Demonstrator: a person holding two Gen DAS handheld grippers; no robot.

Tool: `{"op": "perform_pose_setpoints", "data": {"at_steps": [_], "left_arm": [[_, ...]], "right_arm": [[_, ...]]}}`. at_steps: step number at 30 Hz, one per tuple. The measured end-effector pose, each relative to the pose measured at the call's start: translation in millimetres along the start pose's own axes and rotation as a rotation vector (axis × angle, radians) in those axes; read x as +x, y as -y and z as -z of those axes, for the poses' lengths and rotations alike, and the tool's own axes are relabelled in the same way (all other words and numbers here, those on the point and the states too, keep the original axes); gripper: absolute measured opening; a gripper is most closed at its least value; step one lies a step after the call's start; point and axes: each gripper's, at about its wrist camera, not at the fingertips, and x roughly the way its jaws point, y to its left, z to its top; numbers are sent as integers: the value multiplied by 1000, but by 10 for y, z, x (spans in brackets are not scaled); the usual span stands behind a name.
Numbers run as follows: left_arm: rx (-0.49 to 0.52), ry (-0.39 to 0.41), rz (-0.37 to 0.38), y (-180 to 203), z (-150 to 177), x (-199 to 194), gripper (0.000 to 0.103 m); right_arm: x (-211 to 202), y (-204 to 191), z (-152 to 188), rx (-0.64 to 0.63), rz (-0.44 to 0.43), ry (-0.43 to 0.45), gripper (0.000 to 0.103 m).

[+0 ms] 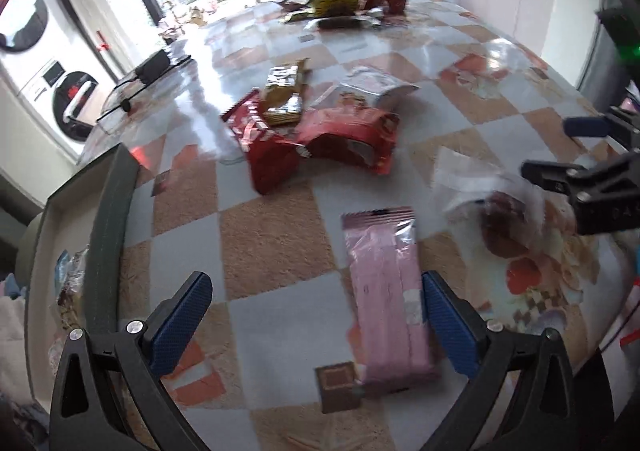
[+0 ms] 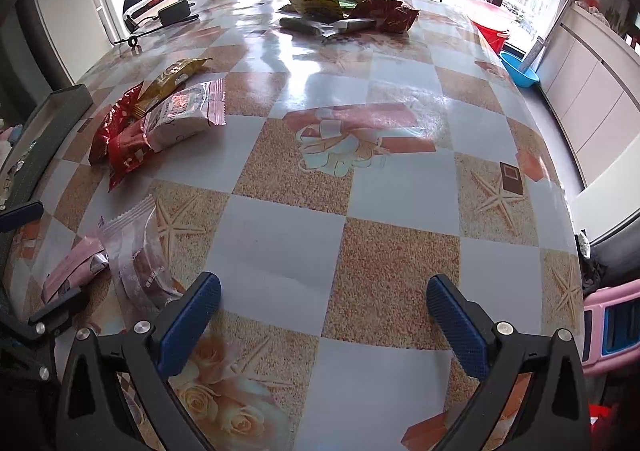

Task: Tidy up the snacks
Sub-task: 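Grasp the pink bar with the left tool while the right tool grasps the clear wrapper, then carry the pink bar and clear wrapper into the grey tray and open both tools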

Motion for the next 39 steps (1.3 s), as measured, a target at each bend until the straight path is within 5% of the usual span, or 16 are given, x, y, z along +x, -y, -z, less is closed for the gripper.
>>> {"op": "perform_pose_setpoints", "data": {"at_steps": [5,11,15,22,27,29,31,32,33,34,35,36,39], "left_arm": [[-171,-61,38,-425,-6,135,103],[-230,-98,35,-358,23,108,103],[-351,-121,55,-404,17,163,103],[-364,-98,41,-397,10,172,103],[-367,-141,48,-411,-27,189,103],[-367,-158,55,-394,-50,199,101],[-350,-147,63,-355,-60,165,93],[-333,-135,69,-322,-66,138,82],[-314,-120,78,-289,-68,103,75],[-293,-108,90,-253,-71,66,58],[-275,-100,106,-224,-75,41,39],[-264,-96,122,-208,-74,20,31],[-290,-94,179,-243,-56,0,27]], "right_arm": [[-1,0,3,4,3,9,103],[7,12,-87,-4,-15,-24,103],[-226,-42,-175,-3,-143,27,103],[-98,-685,-173,-272,-139,-52,103],[113,-833,-185,-288,-134,-113,103],[104,-864,-203,-292,-134,-112,95],[56,-874,-213,-297,-136,-99,69],[31,-873,-216,-296,-135,-92,59],[10,-854,-213,-287,-140,-86,38],[1,-820,-209,-271,-148,-84,30],[-17,-794,-208,-256,-159,-82,30],[-32,-755,-201,-237,-173,-77,30],[-118,-659,-201,-185,-211,-60,30]]}}
